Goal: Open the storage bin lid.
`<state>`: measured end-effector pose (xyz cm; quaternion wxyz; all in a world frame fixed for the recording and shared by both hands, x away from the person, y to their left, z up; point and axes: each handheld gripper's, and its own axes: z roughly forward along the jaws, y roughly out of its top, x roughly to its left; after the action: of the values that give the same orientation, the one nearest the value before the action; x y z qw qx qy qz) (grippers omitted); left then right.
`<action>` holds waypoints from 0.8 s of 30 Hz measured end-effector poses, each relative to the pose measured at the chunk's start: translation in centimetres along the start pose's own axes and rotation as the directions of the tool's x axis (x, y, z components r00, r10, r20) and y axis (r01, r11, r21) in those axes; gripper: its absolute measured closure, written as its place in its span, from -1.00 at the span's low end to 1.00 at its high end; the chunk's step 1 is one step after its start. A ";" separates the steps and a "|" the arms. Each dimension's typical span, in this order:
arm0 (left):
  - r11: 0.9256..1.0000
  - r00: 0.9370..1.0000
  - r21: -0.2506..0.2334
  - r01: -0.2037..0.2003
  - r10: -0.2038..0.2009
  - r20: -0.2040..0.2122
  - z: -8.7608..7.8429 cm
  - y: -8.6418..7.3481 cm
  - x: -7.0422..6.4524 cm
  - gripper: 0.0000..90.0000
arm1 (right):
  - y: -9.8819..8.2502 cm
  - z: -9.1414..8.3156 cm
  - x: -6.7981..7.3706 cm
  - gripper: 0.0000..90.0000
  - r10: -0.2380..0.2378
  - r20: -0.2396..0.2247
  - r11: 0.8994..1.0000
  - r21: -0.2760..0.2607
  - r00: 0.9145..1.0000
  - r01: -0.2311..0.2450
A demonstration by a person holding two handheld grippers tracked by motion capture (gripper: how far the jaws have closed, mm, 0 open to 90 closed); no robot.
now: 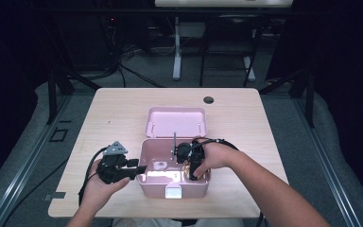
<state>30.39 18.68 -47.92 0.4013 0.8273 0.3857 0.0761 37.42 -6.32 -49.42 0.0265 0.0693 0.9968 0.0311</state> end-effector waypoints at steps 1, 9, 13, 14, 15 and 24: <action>1.000 1.000 0.000 0.000 0.000 -0.001 0.0 0.0 0.0 0.28 | 0.0 -0.2 0.0 -0.62 0.001 0.001 1.000 -0.007 1.000 -0.001; 1.000 1.000 0.000 -0.001 0.001 -0.003 0.0 0.0 0.0 0.28 | -0.4 -1.4 0.0 -0.56 0.029 0.000 0.999 -0.034 1.000 -0.029; 1.000 1.000 0.001 -0.002 0.002 -0.005 0.0 0.0 -0.1 0.28 | -0.7 -2.3 0.0 -0.52 0.035 0.008 0.999 -0.040 0.999 -0.035; 1.000 1.000 0.001 -0.002 0.002 -0.005 0.0 0.0 -0.1 0.28 | -0.7 -2.3 0.0 -0.52 0.035 0.008 0.999 -0.040 0.999 -0.035; 1.000 1.000 0.001 -0.003 0.003 -0.005 0.0 0.0 -0.1 0.28 | -0.7 -2.4 0.0 -0.52 0.038 0.009 0.999 -0.037 0.999 -0.037; 1.000 1.000 0.002 -0.002 0.002 -0.005 0.0 0.0 -0.1 0.28 | -1.1 -3.7 -0.6 -0.43 0.095 0.030 0.993 -0.077 0.995 -0.092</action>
<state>30.35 18.61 -47.88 0.3994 0.8280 0.3858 0.0782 37.62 -7.71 -45.74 0.0446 0.1153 0.9899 0.0689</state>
